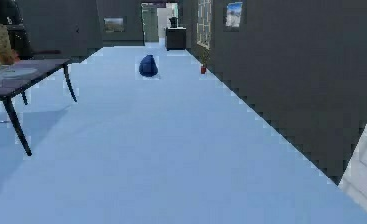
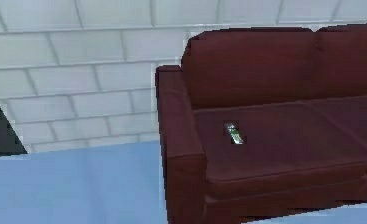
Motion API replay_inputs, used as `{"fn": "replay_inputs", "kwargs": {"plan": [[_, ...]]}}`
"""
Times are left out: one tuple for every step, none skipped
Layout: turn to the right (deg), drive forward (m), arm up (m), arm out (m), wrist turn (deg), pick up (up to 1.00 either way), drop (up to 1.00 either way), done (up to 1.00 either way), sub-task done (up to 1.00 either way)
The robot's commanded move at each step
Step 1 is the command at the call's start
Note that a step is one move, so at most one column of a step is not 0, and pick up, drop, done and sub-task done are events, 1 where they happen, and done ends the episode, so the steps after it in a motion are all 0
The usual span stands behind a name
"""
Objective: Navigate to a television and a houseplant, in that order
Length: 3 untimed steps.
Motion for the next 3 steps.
{"fn": "replay_inputs", "kwargs": {"plan": [[0.0, 1.00, 0.00, 0.00, 0.0, 0.00, 0.00, 0.00, 0.00], [3.0, 0.00, 0.00, 0.00, 0.0, 0.00, 0.00, 0.00, 0.00], [0.0, 1.00, 0.00, 0.00, 0.0, 0.00, 0.00, 0.00, 0.00]]}}
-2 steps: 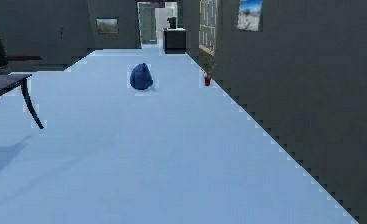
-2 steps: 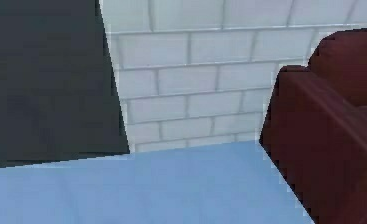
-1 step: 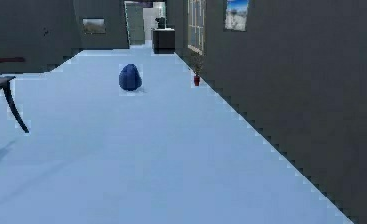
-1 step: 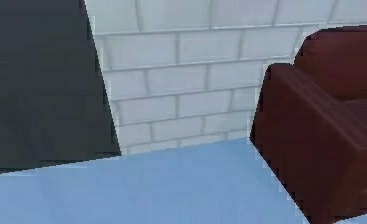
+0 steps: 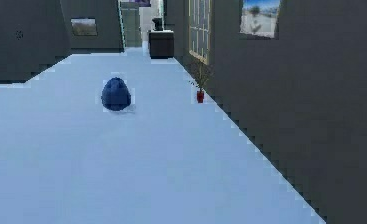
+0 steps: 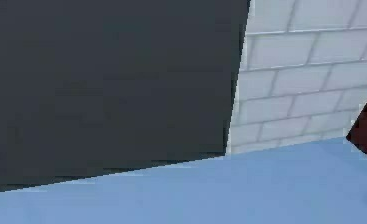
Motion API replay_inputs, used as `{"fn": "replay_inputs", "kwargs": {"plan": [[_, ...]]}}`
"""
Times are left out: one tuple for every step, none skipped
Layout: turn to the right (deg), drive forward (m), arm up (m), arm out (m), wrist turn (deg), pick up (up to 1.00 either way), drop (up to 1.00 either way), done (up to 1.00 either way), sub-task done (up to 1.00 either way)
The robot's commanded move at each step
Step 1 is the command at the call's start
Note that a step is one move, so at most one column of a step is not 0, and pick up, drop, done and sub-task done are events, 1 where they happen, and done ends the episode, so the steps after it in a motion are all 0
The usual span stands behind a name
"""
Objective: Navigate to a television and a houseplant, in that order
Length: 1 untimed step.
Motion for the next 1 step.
{"fn": "replay_inputs", "kwargs": {"plan": [[0.0, 1.00, 0.00, 0.00, 0.0, 0.00, 0.00, 0.00, 0.00]]}}
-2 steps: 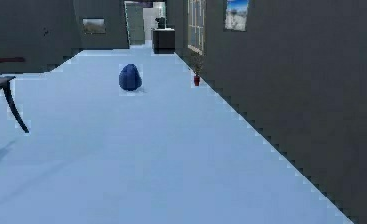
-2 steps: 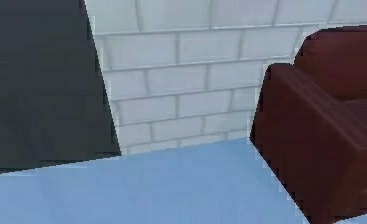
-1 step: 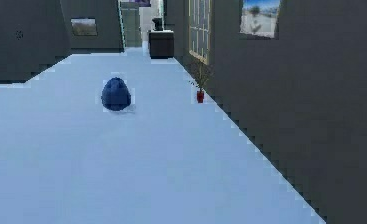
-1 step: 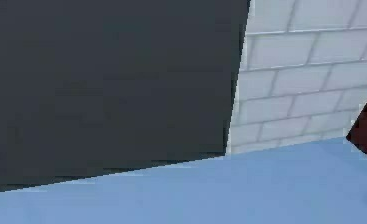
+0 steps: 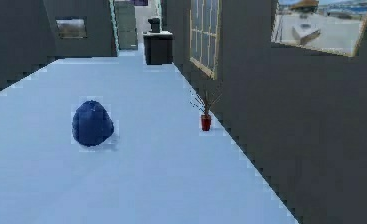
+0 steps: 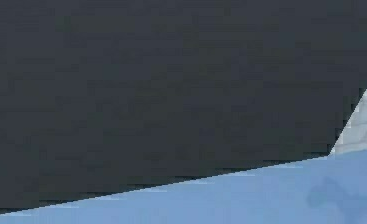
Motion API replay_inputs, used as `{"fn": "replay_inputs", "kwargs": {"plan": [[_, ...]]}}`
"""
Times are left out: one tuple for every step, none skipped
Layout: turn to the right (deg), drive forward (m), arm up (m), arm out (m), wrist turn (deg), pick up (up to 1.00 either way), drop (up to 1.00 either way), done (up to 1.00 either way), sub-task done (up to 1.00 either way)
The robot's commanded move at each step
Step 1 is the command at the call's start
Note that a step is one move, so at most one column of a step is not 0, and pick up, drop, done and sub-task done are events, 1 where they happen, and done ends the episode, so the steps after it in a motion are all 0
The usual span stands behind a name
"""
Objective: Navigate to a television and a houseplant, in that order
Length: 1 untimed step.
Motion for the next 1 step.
{"fn": "replay_inputs", "kwargs": {"plan": [[0.0, 1.00, 0.00, 0.00, 0.0, 0.00, 0.00, 0.00, 0.00]]}}
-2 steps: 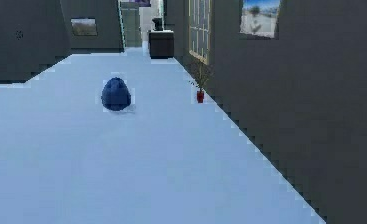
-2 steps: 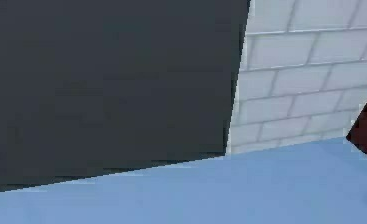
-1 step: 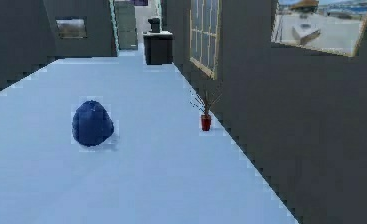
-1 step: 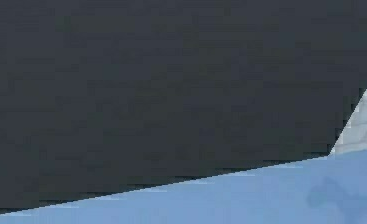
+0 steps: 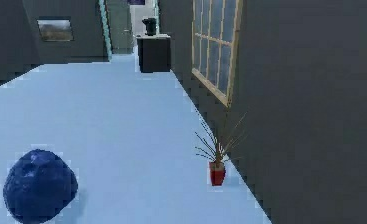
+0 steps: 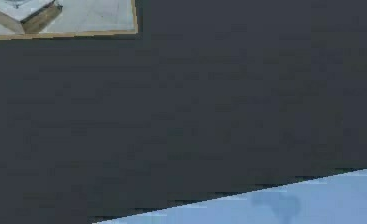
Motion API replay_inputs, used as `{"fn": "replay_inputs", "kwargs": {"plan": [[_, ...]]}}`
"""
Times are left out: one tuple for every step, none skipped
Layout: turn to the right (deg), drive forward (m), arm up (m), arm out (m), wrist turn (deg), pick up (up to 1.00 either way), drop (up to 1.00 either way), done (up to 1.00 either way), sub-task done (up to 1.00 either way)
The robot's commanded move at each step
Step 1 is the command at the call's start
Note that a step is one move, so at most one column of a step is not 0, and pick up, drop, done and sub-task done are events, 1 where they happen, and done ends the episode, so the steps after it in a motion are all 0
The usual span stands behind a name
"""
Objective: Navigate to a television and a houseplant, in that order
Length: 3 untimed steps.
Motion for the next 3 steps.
{"fn": "replay_inputs", "kwargs": {"plan": [[3.0, 0.00, 0.00, 0.00, 0.0, 0.00, 0.00, 0.00, 0.00], [0.0, 0.40, 0.00, 0.00, 0.0, 0.00, 0.00, 0.00, 0.00], [9.0, 0.00, 0.00, 0.00, 0.0, 0.00, 0.00, 0.00, 0.00]]}}
